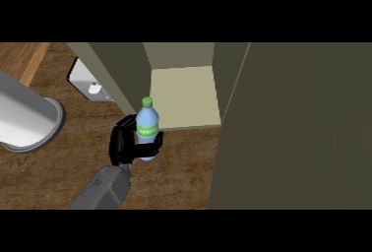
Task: Pick up the bottled water, place it into the cabinet and close the cabinet
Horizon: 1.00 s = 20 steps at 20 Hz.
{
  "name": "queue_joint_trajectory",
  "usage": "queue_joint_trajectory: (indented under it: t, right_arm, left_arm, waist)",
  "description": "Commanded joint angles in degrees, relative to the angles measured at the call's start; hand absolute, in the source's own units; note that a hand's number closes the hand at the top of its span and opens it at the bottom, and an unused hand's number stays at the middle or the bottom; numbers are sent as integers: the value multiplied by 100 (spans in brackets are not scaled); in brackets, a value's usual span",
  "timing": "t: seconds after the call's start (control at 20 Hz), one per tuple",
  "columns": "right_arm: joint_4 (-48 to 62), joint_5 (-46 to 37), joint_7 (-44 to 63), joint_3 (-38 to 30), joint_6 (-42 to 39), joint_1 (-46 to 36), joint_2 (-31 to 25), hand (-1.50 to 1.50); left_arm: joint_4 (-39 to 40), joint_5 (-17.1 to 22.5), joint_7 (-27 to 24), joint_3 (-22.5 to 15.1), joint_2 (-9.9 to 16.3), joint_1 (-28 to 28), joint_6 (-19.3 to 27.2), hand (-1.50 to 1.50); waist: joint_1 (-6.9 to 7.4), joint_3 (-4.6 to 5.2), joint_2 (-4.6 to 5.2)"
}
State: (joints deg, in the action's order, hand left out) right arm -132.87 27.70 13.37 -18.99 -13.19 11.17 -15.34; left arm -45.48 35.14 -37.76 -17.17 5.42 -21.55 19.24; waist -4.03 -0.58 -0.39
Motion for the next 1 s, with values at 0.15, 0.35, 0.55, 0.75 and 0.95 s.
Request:
queue_joint_trajectory:
  t: [0.15, 0.35, 0.55, 0.75, 0.95]
  right_arm:
    - [172, 474, -3, -220, -243, -73, -198, -150]
    - [226, 669, 18, -313, -307, -76, -258, -150]
    - [300, 796, -5, -378, -399, -77, -299, -150]
    - [450, 994, 36, -557, -379, -272, -462, -150]
    - [496, 1045, 5, -586, -536, -266, -546, -150]
  left_arm:
    - [25, -314, 748, -419, -513, -1633, 770, 150]
    - [112, -232, 907, -293, -340, -1692, 1066, 150]
    - [204, -338, 735, -419, -500, -1545, 1504, 150]
    - [341, -349, 694, -422, -380, -1466, 1687, 150]
    - [283, -239, 587, -296, -169, -1455, 1644, 150]
  waist:
    - [-277, 46, 86]
    - [-413, 45, 116]
    - [-446, 47, 141]
    - [-505, 57, 190]
    - [-578, 62, 211]
